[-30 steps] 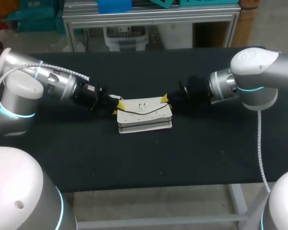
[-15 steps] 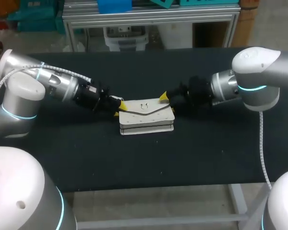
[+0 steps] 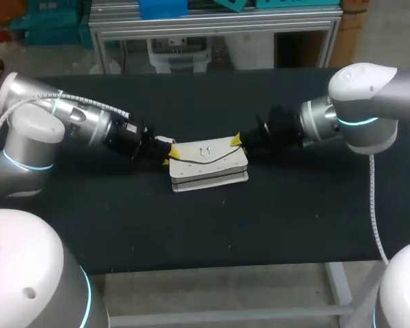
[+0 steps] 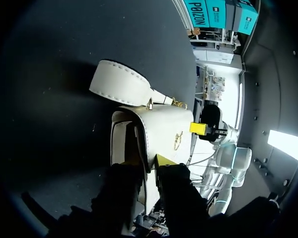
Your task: Pick up the bag, open it, inspect its contents, close it, and place it on the opposite side
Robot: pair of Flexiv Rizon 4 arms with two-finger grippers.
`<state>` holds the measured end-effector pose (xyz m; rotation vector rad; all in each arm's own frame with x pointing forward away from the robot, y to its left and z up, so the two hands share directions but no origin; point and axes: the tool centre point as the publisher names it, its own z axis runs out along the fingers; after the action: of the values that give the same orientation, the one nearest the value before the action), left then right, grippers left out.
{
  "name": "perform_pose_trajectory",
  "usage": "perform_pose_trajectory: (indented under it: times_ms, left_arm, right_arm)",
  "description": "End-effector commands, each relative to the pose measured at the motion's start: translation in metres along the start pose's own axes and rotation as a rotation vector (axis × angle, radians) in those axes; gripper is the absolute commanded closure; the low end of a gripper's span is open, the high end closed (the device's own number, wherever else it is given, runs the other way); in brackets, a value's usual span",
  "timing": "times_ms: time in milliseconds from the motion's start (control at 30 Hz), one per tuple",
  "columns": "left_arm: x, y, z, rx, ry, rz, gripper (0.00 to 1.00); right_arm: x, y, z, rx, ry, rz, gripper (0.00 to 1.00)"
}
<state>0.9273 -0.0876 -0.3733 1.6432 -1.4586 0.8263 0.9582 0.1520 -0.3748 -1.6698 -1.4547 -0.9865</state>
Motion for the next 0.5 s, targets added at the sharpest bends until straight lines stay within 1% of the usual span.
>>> perform_pose_trajectory:
  times_ms: [33,67,100,167,233,267,300,333,367,400,433,467,500]
  left_arm:
    - [0.0076,0.0030,0.0065,0.009,-0.004,0.008,0.55]
    - [0.0082,0.0032,0.0063,0.010,-0.004,0.009,0.51]
    - [0.0085,0.0032,0.0062,0.011,-0.004,0.011,0.50]
    - [0.0094,0.0033,0.0061,0.013,-0.005,0.013,0.53]
    - [0.0098,0.0035,0.0061,0.015,-0.006,0.014,0.55]
    - [0.0104,0.0037,0.0061,0.017,-0.009,0.016,0.63]
    - [0.0106,0.0037,0.0062,0.017,-0.010,0.016,0.67]
    - [0.0109,0.0035,0.0064,0.016,-0.012,0.016,0.67]
    - [0.0111,0.0029,0.0083,0.010,-0.020,0.014,0.66]
    - [0.0109,0.0026,0.0090,0.010,-0.022,0.013,0.64]
    - [0.0106,0.0022,0.0102,0.008,-0.026,0.010,0.62]
    - [0.0101,0.0017,0.0116,0.006,-0.029,0.008,0.62]
    - [0.0099,0.0014,0.0122,0.005,-0.031,0.007,0.62]
  right_arm:
    - [0.0091,-0.0058,0.0045,-0.009,-0.001,-0.014,0.26]
    - [0.0092,-0.0059,0.0045,-0.010,-0.002,-0.017,0.08]
    - [0.0093,-0.0060,0.0045,-0.011,-0.002,-0.018,0.00]
    - [0.0092,-0.0060,0.0047,-0.011,-0.004,-0.020,0.00]
    - [0.0084,-0.0063,0.0050,-0.010,-0.006,-0.019,0.04]
    - [0.0073,-0.0068,0.0052,-0.007,-0.005,-0.020,0.11]
    - [0.0068,-0.0071,0.0054,-0.004,-0.005,-0.022,0.11]
    - [0.0063,-0.0076,0.0058,0.003,-0.005,-0.030,0.11]
    - [0.0055,-0.0093,0.0076,0.023,-0.012,-0.041,0.04]
    - [0.0050,-0.0099,0.0087,0.021,-0.019,-0.038,0.00]
    - [0.0042,-0.0106,0.0097,0.021,-0.023,-0.038,0.05]
    - [0.0030,-0.0113,0.0104,0.022,-0.025,-0.038,0.25]
    - [0.0025,-0.0115,0.0104,0.022,-0.026,-0.039,0.54]
